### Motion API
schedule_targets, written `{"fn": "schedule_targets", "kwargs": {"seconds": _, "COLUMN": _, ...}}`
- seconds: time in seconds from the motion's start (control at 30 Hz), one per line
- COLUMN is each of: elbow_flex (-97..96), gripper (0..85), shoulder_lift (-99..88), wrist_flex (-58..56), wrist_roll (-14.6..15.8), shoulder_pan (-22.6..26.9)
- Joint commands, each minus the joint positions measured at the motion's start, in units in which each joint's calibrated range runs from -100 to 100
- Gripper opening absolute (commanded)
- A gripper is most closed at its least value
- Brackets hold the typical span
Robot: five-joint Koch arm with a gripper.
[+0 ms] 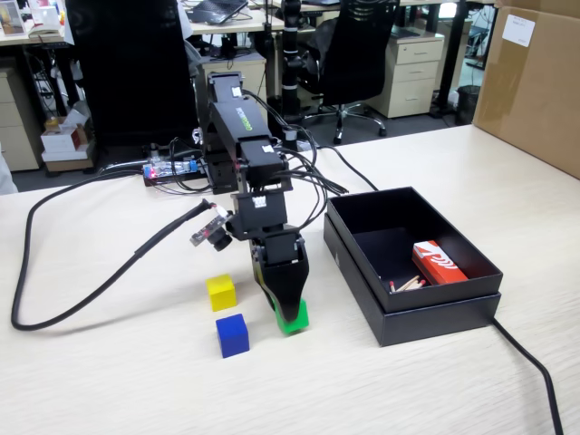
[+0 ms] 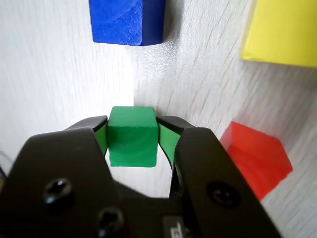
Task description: Put the green cube on top of the red cube
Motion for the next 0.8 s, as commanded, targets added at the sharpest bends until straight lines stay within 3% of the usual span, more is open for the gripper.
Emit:
{"fn": "schedule_targets", "kwargs": {"seconds": 0.0, "elbow_flex": 1.3, "gripper": 0.9, "shoulder_lift": -12.2, "wrist_flex": -0.9, "wrist_roll": 0.8, "shoulder_pan": 0.0}}
{"fn": "schedule_targets", "kwargs": {"seconds": 0.37, "elbow_flex": -8.1, "gripper": 0.9, "shoulder_lift": -29.7, "wrist_flex": -10.5, "wrist_roll": 4.6, "shoulder_pan": 0.2}}
{"fn": "schedule_targets", "kwargs": {"seconds": 0.77, "elbow_flex": -15.6, "gripper": 0.9, "shoulder_lift": -36.6, "wrist_flex": -13.9, "wrist_roll": 5.9, "shoulder_pan": 1.0}}
